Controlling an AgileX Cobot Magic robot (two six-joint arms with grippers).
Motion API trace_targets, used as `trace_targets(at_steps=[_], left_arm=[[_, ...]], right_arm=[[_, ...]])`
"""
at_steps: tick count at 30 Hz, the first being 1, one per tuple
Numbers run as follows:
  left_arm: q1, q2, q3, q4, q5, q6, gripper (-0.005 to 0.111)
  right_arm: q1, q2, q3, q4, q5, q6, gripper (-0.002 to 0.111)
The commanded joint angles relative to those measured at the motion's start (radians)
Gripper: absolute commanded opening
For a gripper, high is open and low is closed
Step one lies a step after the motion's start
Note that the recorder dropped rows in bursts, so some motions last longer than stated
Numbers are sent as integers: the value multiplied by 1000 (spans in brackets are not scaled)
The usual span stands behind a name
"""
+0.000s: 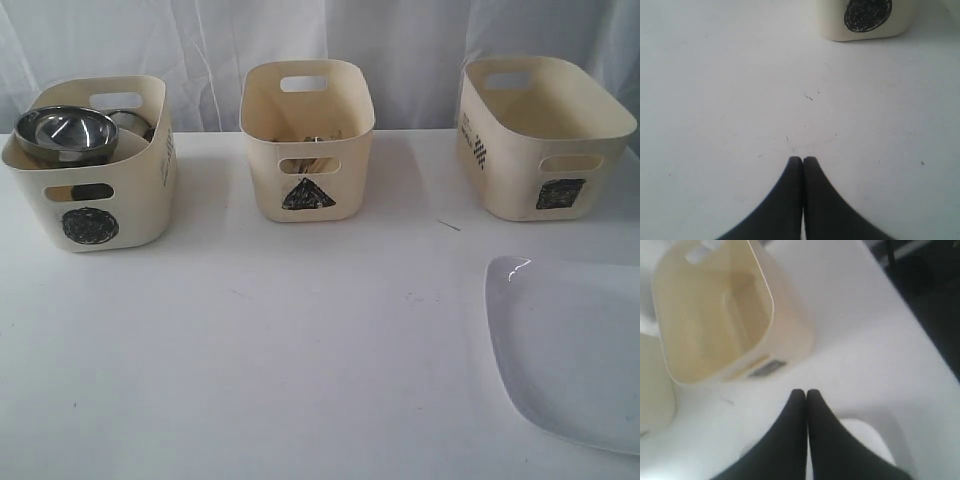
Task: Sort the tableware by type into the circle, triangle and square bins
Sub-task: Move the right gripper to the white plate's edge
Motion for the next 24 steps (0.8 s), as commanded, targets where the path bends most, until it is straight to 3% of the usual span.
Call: trace_targets(at_steps=[1, 7, 9, 12, 15, 17, 24], left_arm=[[2, -5, 4, -7, -3, 1, 0], [2, -5, 4, -7, -3, 1, 0], [2, -5, 4, -7, -3, 1, 0], [2, -5, 4, -7, -3, 1, 0], [2, -5, 4, -7, -3, 1, 0], [2, -5, 4, -7, -3, 1, 0], [2, -5, 4, -7, -3, 1, 0]], right_arm=[[0, 105, 116, 96, 123, -221, 0], [0, 182, 141, 126, 164, -643, 1], [0, 198, 141, 124, 164, -807, 9], [0, 226, 141, 123, 140, -1005, 29], [0, 258, 141, 123, 37, -1054, 46], [-2, 286, 141, 123, 11, -1054, 51], [-2, 383, 141, 163, 63, -1054, 52]])
